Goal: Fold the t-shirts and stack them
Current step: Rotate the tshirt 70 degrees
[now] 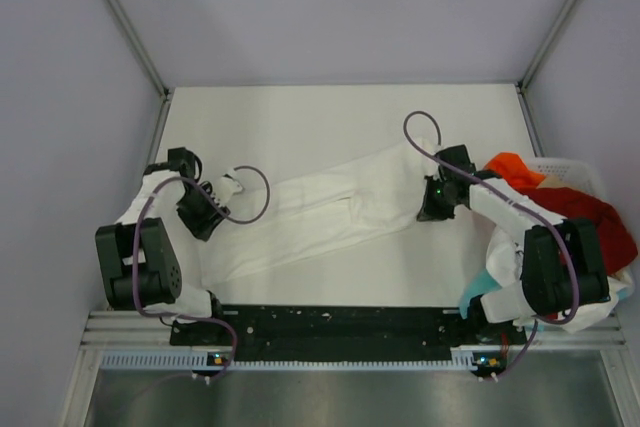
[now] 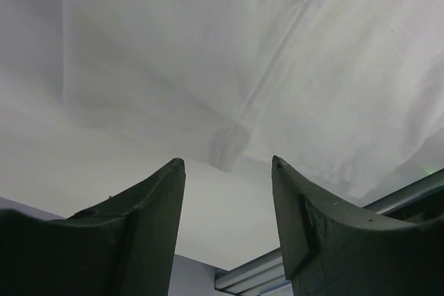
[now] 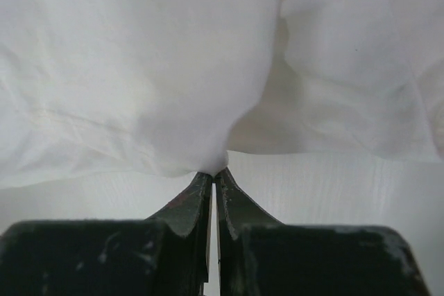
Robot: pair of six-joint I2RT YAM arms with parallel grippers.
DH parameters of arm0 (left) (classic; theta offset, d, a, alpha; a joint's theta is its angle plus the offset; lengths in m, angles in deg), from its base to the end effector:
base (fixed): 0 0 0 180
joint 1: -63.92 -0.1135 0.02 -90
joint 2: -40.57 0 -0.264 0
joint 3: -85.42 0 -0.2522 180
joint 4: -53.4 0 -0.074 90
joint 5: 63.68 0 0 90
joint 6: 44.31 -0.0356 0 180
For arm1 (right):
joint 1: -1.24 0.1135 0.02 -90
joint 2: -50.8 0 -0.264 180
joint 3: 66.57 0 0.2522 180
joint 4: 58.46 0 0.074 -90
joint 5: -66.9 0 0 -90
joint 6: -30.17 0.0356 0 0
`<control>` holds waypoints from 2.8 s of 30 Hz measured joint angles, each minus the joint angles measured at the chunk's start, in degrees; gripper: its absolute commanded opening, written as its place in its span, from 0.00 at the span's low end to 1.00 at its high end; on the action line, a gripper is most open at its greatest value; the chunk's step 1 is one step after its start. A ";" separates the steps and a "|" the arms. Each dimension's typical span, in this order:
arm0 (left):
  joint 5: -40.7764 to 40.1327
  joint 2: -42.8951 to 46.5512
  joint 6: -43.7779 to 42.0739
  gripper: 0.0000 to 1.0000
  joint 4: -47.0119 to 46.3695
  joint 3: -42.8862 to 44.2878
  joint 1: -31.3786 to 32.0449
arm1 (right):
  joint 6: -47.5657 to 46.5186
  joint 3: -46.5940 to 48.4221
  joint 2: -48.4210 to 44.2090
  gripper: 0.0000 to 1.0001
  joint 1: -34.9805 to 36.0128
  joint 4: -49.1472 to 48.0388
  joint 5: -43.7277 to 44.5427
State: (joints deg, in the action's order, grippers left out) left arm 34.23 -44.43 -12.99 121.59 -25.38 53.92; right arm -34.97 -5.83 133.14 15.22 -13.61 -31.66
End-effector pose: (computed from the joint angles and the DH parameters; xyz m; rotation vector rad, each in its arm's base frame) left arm 0.2481 0.0388 0.1992 1.2365 2.7072 -0.0818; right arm 0.2539 0.0687 0.1822 0.2202 2.7690 0.3885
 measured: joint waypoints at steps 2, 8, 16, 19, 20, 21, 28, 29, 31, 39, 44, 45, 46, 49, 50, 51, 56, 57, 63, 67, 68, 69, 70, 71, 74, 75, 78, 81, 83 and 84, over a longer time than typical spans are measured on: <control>-0.50 -0.09 -0.50 0.57 0.07 0.00 0.76 | -0.72 0.66 -0.74 0.00 0.00 -0.09 -0.85; -5.07 -2.25 -1.44 0.57 -2.29 -0.46 1.81 | -2.05 3.45 -2.56 0.00 0.00 0.13 -2.36; -9.68 -4.48 -1.07 0.17 -6.43 -1.86 1.81 | -4.35 8.11 -2.19 0.00 -1.51 0.90 -1.75; -9.97 -4.52 -1.05 0.08 -6.64 -2.01 1.81 | -4.57 8.24 -0.50 0.00 -2.16 1.49 -1.16; -10.08 -4.52 -1.09 0.04 -6.73 -2.05 1.81 | -4.76 8.24 0.74 0.00 -2.29 1.62 -0.90; -10.16 -4.52 -1.09 0.01 -6.82 -2.10 1.81 | -4.81 8.24 1.42 0.00 -2.49 1.62 -0.74; -11.30 -4.52 -1.31 0.00 -7.87 -2.75 1.81 | -4.74 8.24 9.31 0.00 -4.44 2.86 0.94; -11.45 -4.52 -1.33 0.00 -7.91 -2.80 1.81 | -4.72 8.24 9.79 0.00 -4.48 2.97 1.16; -11.65 -4.52 -1.33 0.00 -8.00 -2.84 1.81 | -4.74 8.24 10.21 0.13 -4.48 3.21 1.51; -11.39 -4.52 -1.33 0.00 -8.00 -2.84 1.81 | -5.49 9.14 9.16 0.47 -4.48 6.32 3.13; -10.71 -4.52 -1.31 0.00 -8.02 -2.84 1.81 | -7.74 21.05 10.25 0.41 -4.48 7.80 5.44; -10.54 -4.52 -1.31 0.00 -8.07 -2.84 1.81 | -8.33 24.72 11.72 0.40 -4.48 7.50 5.86; -10.49 -4.52 -1.31 0.00 -8.13 -2.84 1.81 | -8.83 28.55 13.73 0.39 -4.48 7.10 6.21; -10.27 -4.52 -1.31 0.00 -8.35 -2.84 1.81 | -10.10 39.32 21.90 0.38 -4.55 5.81 6.97; -10.25 -4.52 -1.33 0.00 -8.37 -2.84 1.81 | -10.54 42.62 25.11 0.38 -4.59 5.51 7.10; -10.21 -4.52 -1.31 0.00 -8.44 -2.86 1.81 | -10.99 46.71 28.96 0.37 -4.66 5.29 7.23; -9.86 -4.52 -1.31 0.00 -8.92 -3.10 1.81 | -12.35 57.79 42.36 0.38 -5.11 4.57 7.19; -9.88 -4.52 -1.33 0.00 -9.03 -3.23 1.81 | -12.48 59.04 44.17 0.38 -5.20 4.55 7.19; -9.86 -4.52 -1.40 0.00 -9.40 -4.04 1.81 | -12.33 59.84 48.17 0.28 -5.53 5.25 7.52; -9.88 -4.52 -1.46 0.00 -9.38 -4.22 1.81 | -12.44 60.63 48.78 0.00 -5.62 5.55 7.48; -9.88 -4.52 -1.49 0.00 -9.40 -4.22 1.81 | -12.22 61.53 49.35 0.00 -5.68 5.84 7.26; -9.88 -4.52 -1.46 0.00 -9.38 -4.24 1.81 | -11.96 62.69 50.03 0.00 -5.79 6.25 7.06; -9.90 -4.52 -1.46 0.00 -9.35 -4.22 1.81 | -11.74 63.73 50.64 0.00 -5.90 6.51 6.93; -9.90 -4.52 -1.46 0.00 -9.35 -4.22 1.81 | -11.32 65.37 51.60 0.00 -6.03 6.86 6.64; -9.94 -4.50 -1.46 0.00 -9.31 -4.24 1.81 | -10.12 71.30 55.19 0.00 -6.80 7.21 4.17; -9.94 -4.50 -1.46 0.00 -9.31 -4.24 1.81 | -9.57 73.22 56.33 0.00 -7.17 7.13 3.19; -9.90 -4.33 -1.44 0.00 -9.31 -4.39 1.81 | -8.24 76.30 58.49 0.19 -8.33 6.80 0.79; -9.92 -4.09 -1.38 0.00 -9.18 -4.68 1.81 | -7.91 77.66 59.17 0.48 -9.25 6.67 -1.53; -9.92 -4.09 -1.27 0.00 -8.94 -4.70 1.81 | -8.24 77.75 59.14 0.53 -9.57 6.38 -2.58; -9.92 -4.02 -1.25 0.00 -8.79 -4.72 1.81 | -8.35 77.66 58.86 0.55 -9.68 6.32 -2.82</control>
State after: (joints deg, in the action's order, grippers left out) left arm 24.30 -48.45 -14.23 112.81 -30.10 55.73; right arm -43.32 71.83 192.00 5.54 -7.29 -34.48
